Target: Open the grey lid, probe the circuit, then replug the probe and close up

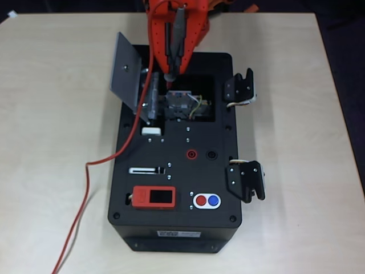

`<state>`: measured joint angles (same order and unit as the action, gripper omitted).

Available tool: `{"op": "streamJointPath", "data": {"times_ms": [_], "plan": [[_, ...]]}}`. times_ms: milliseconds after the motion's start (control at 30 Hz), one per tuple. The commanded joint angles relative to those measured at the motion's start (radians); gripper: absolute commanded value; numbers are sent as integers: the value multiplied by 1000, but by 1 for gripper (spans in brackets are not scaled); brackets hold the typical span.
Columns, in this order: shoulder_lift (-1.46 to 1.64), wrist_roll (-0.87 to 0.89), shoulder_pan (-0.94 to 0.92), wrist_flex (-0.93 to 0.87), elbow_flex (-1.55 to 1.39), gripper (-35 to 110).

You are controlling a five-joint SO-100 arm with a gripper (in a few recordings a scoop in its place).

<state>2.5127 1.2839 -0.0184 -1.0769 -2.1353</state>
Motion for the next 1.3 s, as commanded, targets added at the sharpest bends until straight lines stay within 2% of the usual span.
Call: {"op": "streamJointPath", "data": {"times_ms": [0, 533, 900, 1267], "plan": [[5, 14, 2, -9, 78, 0], [-229, 141, 104, 219, 268, 0], [-488, 201, 140, 267, 463, 0], [-607, 242, 179, 310, 534, 0]]}}
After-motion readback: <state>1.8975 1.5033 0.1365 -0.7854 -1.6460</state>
